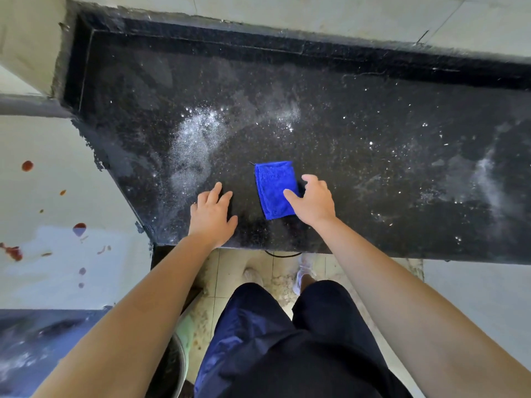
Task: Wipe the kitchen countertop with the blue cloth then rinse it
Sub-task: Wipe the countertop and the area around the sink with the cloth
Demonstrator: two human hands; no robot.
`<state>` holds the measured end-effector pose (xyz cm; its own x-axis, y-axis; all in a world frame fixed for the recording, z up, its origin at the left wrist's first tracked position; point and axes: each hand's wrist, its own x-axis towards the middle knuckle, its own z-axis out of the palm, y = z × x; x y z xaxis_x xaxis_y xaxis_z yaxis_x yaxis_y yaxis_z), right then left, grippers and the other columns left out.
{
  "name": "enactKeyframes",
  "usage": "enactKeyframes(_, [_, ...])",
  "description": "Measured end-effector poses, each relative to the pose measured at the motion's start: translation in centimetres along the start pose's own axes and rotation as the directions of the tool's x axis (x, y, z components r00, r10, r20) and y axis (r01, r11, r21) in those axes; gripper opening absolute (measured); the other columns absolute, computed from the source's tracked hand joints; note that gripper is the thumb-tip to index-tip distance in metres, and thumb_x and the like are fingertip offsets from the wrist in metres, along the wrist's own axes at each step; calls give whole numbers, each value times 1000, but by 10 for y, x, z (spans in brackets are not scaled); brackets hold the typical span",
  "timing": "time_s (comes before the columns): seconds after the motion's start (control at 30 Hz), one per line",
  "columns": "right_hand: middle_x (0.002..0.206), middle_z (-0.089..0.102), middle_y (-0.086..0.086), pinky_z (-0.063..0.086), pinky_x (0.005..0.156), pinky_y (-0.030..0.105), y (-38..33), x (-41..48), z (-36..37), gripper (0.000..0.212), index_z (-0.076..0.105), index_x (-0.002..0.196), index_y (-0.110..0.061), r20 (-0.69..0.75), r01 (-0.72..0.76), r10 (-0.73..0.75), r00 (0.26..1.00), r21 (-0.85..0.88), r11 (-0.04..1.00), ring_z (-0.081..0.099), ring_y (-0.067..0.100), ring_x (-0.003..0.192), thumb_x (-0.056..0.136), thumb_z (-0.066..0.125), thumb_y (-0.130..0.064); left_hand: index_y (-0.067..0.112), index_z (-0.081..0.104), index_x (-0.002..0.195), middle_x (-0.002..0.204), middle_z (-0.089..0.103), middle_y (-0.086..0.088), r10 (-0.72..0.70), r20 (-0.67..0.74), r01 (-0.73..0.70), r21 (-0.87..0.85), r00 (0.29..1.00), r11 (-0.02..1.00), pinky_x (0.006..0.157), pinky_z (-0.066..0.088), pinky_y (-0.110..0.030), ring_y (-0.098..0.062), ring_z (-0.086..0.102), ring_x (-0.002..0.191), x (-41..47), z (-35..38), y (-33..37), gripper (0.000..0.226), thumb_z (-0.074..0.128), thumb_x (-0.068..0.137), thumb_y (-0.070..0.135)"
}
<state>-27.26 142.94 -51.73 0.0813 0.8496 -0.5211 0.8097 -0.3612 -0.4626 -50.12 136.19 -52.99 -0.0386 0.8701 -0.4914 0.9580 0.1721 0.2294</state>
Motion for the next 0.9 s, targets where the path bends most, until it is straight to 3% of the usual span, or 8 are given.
enactKeyframes(0.1, [124, 61, 2, 45, 82, 33, -9, 8, 5, 66, 46, 139, -16, 103, -141, 127, 986, 141, 980, 58, 21, 109, 86, 66, -50, 23, 31, 153, 166, 10, -6, 10, 42, -9, -12, 999, 1000, 115, 25, -54, -32, 12, 148, -9, -2, 2, 64, 54, 97, 42])
enactKeyframes(0.2, [102, 67, -3, 48, 70, 30, -14, 8, 14, 44, 63, 115, -17, 111, -177, 150, 982, 293, 940, 65, 21, 97, 82, 72, -44, 22, 35, 152, 165, 12, -6, -11, 45, 13, -52, 999, 999, 114, 25, -54, -32, 13, 148, -23, -7, 0, 60, 54, 97, 39])
enactKeyframes(0.3, [92, 71, -4, 58, 80, 38, -16, -5, 7, 20, 71, 93, -22, 206, -151, 47, 977, 522, 840, 68, 21, 95, 80, 77, -36, 21, 38, 150, 164, 16, -7, -6, -5, 6, -71, 1000, 997, 113, 28, -55, -33, 16, 147, -32, -20, -1, 58, 55, 97, 37])
enactKeyframes(0.37, [97, 72, -2, 58, 85, 38, -11, -21, -9, 16, 70, 98, -23, 214, -140, 3, 977, 629, 765, 69, 18, 95, 84, 77, -27, 21, 38, 150, 163, 19, -7, 26, -19, -27, -61, 999, 998, 113, 29, -54, -33, 17, 147, -31, -29, 4, 58, 56, 97, 36])
enactKeyframes(0.53, [92, 70, -3, 48, 62, 15, 30, -64, -62, 23, 72, 111, -17, 92, -108, 60, 994, 697, 709, 63, 5, 73, 89, 72, -22, 23, 36, 151, 163, 19, -4, 169, -13, -169, -22, 985, 985, 113, 30, -52, -33, 19, 147, -17, -43, 50, 58, 54, 98, 37])
enactKeyframes(0.73, [87, 71, -1, 46, 57, 14, 108, -109, -145, 18, 75, 105, -18, -126, -76, 265, 956, 767, 637, 61, 10, 71, 89, 73, -25, 21, 19, 158, 165, 17, -3, 469, -45, -469, 7, 882, 883, 114, 29, -46, -29, 22, 147, -2, -60, 183, 67, 48, 101, 42])
enactKeyframes(0.9, [98, 77, -3, 57, 84, 36, 186, -135, -195, 10, 75, 97, -24, -217, -27, 416, 883, 861, 508, 72, 21, 99, 90, 72, -31, 21, 15, 159, 166, 10, -5, 636, -26, -630, 113, 771, 768, 114, 30, -46, -29, 20, 149, -19, -60, 289, 67, 42, 102, 45])
